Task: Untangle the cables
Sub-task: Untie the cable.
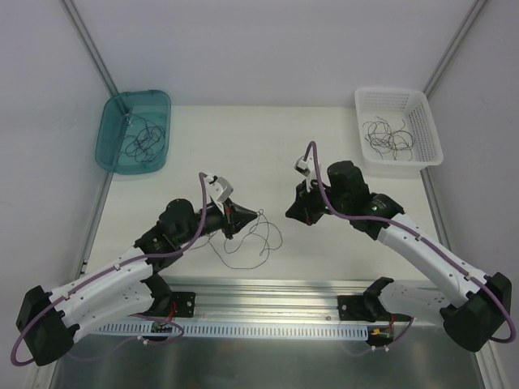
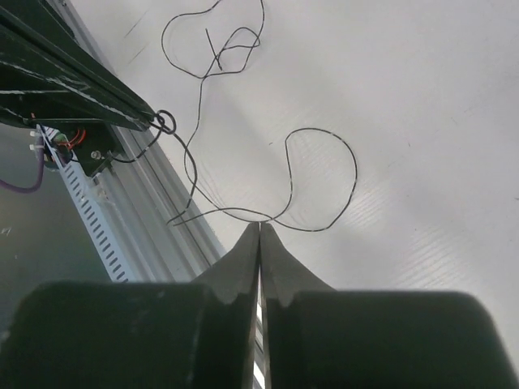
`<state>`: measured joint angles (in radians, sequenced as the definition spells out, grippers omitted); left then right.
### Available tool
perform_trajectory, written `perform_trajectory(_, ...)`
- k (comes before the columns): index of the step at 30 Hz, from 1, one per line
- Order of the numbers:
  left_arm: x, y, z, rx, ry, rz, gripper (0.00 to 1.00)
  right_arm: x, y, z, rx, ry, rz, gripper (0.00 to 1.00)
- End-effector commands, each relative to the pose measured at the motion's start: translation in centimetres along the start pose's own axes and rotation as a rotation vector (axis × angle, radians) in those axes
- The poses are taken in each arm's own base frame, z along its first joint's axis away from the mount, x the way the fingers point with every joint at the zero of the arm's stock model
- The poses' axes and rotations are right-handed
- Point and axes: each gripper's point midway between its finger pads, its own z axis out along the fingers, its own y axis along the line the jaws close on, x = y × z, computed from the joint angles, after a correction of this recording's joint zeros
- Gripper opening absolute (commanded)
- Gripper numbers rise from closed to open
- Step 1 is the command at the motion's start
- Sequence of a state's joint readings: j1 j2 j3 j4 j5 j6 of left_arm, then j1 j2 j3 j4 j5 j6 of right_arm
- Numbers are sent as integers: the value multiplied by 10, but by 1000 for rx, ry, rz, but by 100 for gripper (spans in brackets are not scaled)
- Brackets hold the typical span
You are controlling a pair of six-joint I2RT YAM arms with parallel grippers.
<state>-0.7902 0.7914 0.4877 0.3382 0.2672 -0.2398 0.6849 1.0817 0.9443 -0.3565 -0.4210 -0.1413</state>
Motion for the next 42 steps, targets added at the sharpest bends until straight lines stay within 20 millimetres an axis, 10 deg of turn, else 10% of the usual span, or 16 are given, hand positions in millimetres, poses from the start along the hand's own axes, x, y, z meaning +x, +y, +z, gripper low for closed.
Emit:
perform_trajectory(1, -18, -2, 3, 1, -45, -12, 0, -25, 11, -10, -22, -82, -10, 3)
perform_trajectory(7, -38, -1, 11, -9, -168, -124, 0, -49, 49, -9, -172, -287, 199, 31)
perform_trajectory(22, -77, 6, 16, -72, -304, -211, 0, -53, 64, 13, -137, -543, 397, 43)
perform_trajectory(32, -78, 4, 17, -65, -305, -204, 0, -62, 64, 18, -134, -562, 389, 37)
perform_trajectory(42, -79, -5, 15, -27, -308, -212, 0, -61, 57, 27, -93, -555, 347, 4)
